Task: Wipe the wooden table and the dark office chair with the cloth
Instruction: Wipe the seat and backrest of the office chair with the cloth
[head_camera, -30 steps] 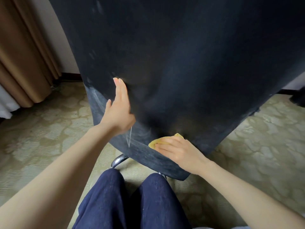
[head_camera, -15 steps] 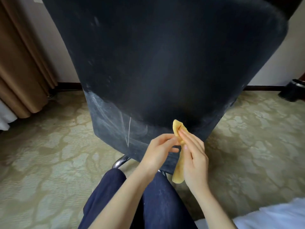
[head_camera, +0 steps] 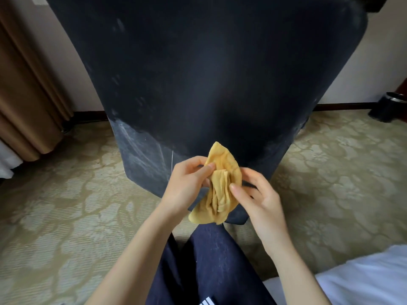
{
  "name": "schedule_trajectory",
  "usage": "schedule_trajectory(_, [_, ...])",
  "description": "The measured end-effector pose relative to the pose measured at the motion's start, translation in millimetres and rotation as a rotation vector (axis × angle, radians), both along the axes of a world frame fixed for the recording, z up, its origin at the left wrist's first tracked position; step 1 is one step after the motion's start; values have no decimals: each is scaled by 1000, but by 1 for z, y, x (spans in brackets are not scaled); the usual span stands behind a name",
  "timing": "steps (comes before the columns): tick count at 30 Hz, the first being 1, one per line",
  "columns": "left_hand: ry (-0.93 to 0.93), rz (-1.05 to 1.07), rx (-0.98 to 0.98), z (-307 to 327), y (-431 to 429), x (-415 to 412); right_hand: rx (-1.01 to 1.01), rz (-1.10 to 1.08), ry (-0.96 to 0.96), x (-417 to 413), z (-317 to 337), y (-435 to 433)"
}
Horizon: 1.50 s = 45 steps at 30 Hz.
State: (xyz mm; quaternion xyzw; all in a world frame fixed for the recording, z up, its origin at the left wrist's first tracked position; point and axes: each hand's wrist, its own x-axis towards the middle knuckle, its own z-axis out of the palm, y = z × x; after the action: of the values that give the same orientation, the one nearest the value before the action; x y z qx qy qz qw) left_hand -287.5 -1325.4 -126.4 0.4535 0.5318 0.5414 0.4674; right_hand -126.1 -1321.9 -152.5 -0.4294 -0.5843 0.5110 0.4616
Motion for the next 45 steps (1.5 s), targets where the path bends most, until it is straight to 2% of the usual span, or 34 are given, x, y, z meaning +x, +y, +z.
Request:
schedule_trajectory(3, [-5, -41, -16, -5, -3, -7, 21, -13, -119, 0, -5, -8])
schedule_trajectory(5, [1, -21, -23, -10, -5, -10, 9, -50, -95, 2, -5, -9])
schedule_trajectory(9, [118, 199, -63, -35, -14, 2, 21, -202, -135, 6, -3, -7])
schedule_trajectory(13, [93, -43, -176, -56, -27, 20, 90, -218, -179, 7, 1, -6])
schedule_trajectory(15, [16, -142, -227, -59, -30, 27, 127, -145, -185, 8, 5, -6])
schedule_trajectory(18, [-252, -179, -262, -58, -31, 29, 157, 18, -139, 9, 13, -8])
schedule_trajectory(21, [-433, -155, -240, -55, -31, 24, 45, 49, 43, 12, 11, -7])
schedule_trajectory(23, [-443, -144, -206, -50, -30, 20, -70, 23, 189, 12, 3, -4])
schedule_trajectory(27, [-299, -97, -146, -42, -28, 13, -474, 67, 665, 3, -15, -2])
schedule_trajectory(30, [-164, -156, -70, -33, -27, 17, -664, 80, 808, -8, -30, -8])
schedule_trajectory(33, [-113, -218, -22, -26, -26, 26, -752, 80, 924, -13, -34, -13])
schedule_trajectory(36, [-34, -221, -17, -20, -25, 34, -743, 72, 1013, -7, -28, -14])
schedule_trajectory(37, [90, -172, 5, -20, -23, 38, -742, 62, 1029, -4, -24, -13])
schedule_trajectory(40, [819, 146, 151, -19, -21, 44, -749, -11, 1060, 6, -10, -13])
schedule_trajectory(41, [935, 216, 210, -17, -21, 46, -721, -75, 1054, 9, -5, -13])
schedule_trajectory(43, [923, 245, 268, -10, -20, 45, -550, -245, 1000, 15, 8, -10])
schedule_trajectory(45, [877, 219, 282, -6, -16, 41, -242, -382, 884, 21, 23, -4])
